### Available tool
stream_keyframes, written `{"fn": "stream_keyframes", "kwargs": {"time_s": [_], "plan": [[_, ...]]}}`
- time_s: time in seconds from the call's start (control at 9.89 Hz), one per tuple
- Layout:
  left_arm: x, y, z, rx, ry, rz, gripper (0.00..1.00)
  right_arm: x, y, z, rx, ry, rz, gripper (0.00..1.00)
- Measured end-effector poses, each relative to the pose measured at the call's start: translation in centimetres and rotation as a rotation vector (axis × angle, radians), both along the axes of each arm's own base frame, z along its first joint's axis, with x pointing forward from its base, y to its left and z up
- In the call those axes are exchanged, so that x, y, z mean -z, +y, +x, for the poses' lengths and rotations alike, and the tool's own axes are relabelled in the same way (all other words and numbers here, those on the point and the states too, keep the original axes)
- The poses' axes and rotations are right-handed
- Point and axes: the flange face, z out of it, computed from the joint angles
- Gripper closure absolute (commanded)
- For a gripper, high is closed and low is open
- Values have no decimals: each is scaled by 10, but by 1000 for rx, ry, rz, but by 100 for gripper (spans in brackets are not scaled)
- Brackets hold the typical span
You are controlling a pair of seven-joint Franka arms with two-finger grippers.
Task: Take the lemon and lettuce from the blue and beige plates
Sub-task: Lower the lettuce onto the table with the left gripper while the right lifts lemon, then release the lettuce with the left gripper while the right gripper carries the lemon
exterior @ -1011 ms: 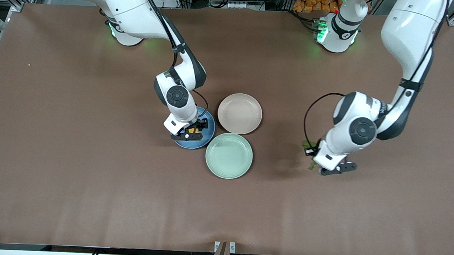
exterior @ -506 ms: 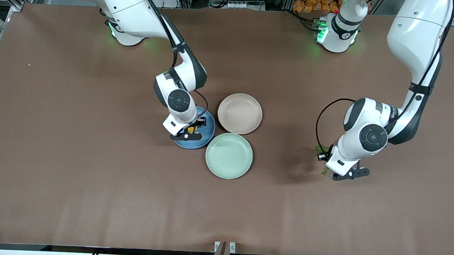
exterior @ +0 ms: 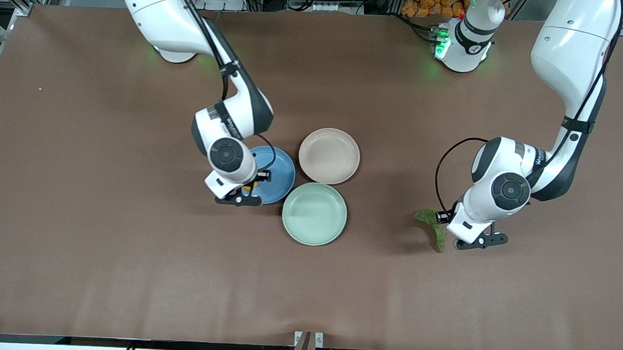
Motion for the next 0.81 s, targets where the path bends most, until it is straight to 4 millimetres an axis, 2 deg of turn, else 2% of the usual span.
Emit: {"fn": "stream_keyframes", "kwargs": {"time_s": [0.3, 0.61, 0.81], "plan": [[4, 0, -3, -9, 9, 4, 0, -17, -33, 24, 10, 27, 3, 53], [15, -2, -21, -72, 38, 20, 0, -41, -89, 54, -11, 68, 20, 53], [7, -2, -35, -77, 40, 34, 0, -46, -120, 64, -11, 72, 27, 53]]}}
